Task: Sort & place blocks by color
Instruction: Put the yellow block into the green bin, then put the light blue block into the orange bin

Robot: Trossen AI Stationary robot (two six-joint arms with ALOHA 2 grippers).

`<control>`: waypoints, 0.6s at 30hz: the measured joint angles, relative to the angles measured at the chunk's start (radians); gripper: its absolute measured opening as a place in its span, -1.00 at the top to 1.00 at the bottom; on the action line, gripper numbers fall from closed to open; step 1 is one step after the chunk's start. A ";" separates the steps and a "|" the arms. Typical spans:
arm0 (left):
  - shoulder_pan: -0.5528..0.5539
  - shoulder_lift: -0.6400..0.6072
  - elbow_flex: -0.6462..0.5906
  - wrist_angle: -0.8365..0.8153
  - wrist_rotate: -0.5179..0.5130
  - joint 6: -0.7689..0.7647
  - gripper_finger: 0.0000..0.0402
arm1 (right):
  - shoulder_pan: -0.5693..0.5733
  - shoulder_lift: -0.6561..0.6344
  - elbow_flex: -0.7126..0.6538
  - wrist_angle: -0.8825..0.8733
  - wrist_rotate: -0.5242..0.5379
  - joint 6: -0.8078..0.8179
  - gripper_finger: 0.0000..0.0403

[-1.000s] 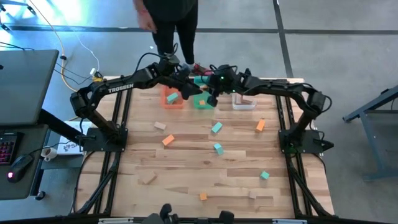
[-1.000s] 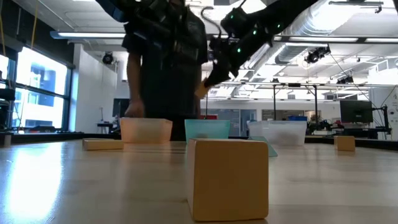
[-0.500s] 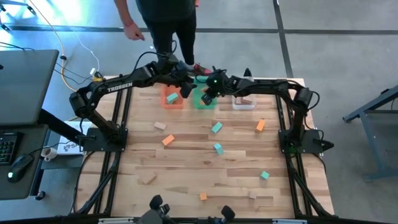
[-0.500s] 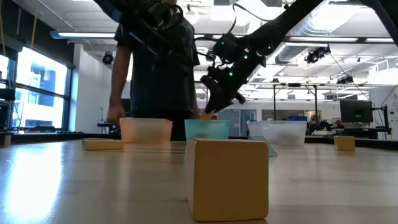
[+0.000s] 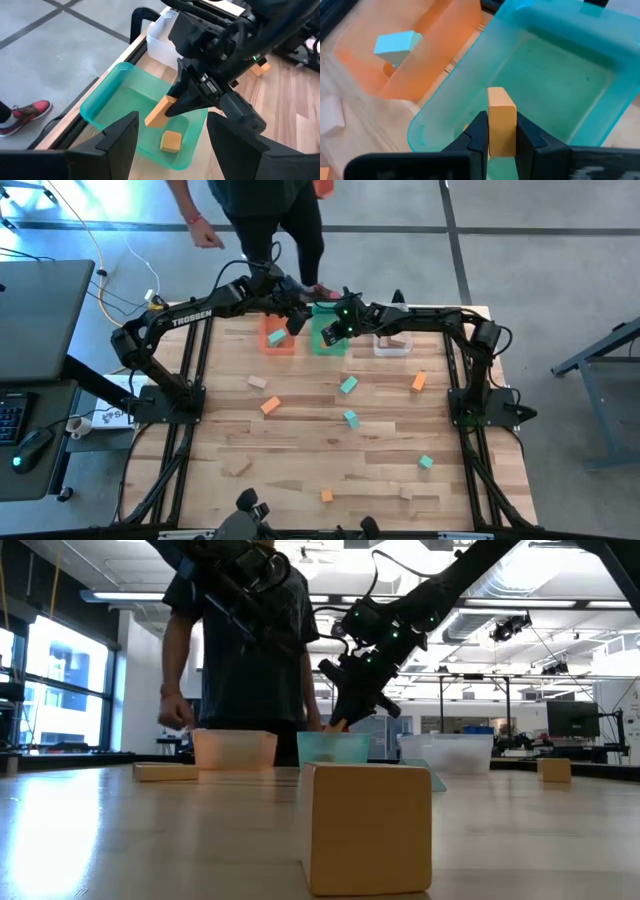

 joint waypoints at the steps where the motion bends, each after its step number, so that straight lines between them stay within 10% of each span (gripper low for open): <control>1: 0.000 0.000 0.000 0.000 0.000 0.012 -0.11 | 0.000 0.000 0.000 -0.002 0.005 0.012 0.80; 18: 0.000 0.000 0.000 -0.080 0.001 0.095 -0.11 | 0.000 -0.007 0.000 -0.019 0.005 0.064 0.26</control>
